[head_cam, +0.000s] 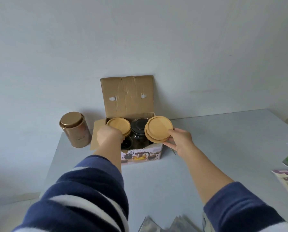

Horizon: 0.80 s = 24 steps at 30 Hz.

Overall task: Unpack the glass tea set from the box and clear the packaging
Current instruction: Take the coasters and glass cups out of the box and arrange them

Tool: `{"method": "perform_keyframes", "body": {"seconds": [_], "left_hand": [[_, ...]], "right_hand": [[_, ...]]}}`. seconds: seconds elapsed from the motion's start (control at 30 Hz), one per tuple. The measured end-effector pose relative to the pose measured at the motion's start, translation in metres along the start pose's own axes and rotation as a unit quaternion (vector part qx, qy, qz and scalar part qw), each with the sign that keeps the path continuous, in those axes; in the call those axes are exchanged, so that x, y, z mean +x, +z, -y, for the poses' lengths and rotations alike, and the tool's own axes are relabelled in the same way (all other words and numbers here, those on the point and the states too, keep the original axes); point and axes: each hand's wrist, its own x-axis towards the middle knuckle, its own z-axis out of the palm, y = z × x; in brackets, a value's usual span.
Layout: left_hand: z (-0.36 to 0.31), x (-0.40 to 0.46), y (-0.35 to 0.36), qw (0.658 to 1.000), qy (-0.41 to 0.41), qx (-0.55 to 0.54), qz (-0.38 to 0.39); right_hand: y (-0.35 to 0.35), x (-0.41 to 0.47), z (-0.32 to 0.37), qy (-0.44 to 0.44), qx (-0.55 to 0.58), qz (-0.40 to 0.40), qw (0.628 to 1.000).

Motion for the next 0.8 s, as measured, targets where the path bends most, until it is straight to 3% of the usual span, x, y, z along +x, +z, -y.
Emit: {"method": "perform_keyframes", "body": {"seconds": [0.17, 0.47, 0.63, 0.8], "left_hand": [[0.006, 0.002, 0.004, 0.996, 0.018, -0.076, -0.03], [0.0, -0.002, -0.009, 0.983, 0.0, -0.185, 0.006], [-0.022, -0.013, -0.013, 0.962, 0.018, -0.27, 0.026], [-0.059, -0.041, 0.036, 0.956, 0.026, -0.289, 0.049]], "right_hand": [[0.001, 0.0, -0.002, -0.002, 0.006, -0.003, 1.0], [-0.004, -0.004, -0.004, 0.019, 0.051, -0.023, 0.998], [-0.018, 0.001, 0.024, 0.005, 0.064, -0.012, 0.998], [-0.055, 0.035, 0.063, -0.01, 0.067, -0.018, 0.998]]}}
